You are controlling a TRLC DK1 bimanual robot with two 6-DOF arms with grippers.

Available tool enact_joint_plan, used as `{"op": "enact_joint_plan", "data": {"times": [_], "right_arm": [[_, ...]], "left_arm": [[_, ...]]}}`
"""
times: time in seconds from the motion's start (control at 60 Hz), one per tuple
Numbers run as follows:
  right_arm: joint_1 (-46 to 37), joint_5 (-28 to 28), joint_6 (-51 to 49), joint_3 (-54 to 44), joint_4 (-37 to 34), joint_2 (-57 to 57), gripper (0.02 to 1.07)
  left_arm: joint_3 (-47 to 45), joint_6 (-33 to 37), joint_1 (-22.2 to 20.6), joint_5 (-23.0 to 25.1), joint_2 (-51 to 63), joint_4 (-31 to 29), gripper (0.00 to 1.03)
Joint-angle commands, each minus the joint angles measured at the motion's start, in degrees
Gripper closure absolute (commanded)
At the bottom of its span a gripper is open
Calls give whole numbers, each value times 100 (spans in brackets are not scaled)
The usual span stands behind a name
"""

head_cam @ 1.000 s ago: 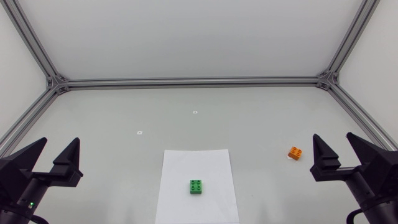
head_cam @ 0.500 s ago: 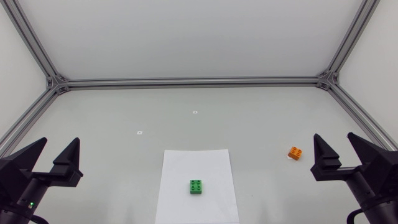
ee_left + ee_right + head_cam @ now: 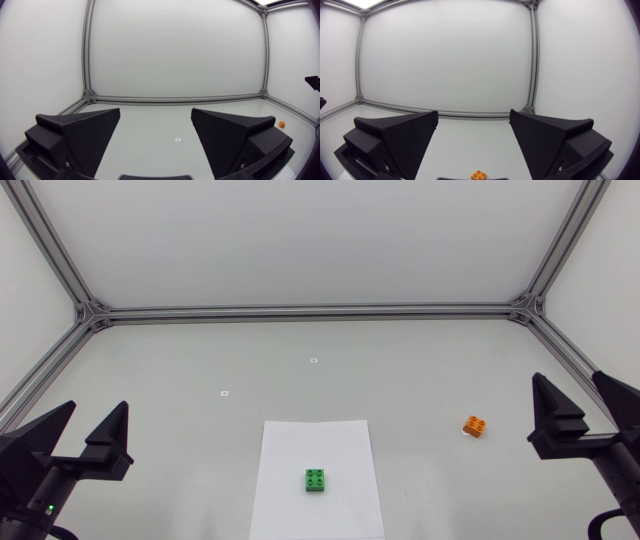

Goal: Pick up the orange 2x2 brick with the right arm and stack it on top of the green 2x2 brick in the center

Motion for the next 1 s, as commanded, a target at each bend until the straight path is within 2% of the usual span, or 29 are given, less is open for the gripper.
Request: {"op": "enact_joint_plan", "data": {"times": [0.0, 0.383, 0.667, 0.817, 0.983], "right_arm": [[-8, -10, -39, 407, -119, 173, 6], [9, -10, 5, 2086, -716, 2018, 6], [-79, -36, -48, 3290, -1701, 3583, 7], [-202, -54, -602, 4019, -2509, 4682, 7], [-272, -63, -1507, 4459, -3098, 5525, 7]], "left_arm": [[-235, 75, 16, 25, -45, -84, 4], [-235, 75, 16, 25, -45, -76, 4], [-235, 75, 16, 25, -45, -84, 4], [-235, 75, 16, 25, -45, -84, 4], [-235, 75, 16, 25, -45, -84, 4]]}}
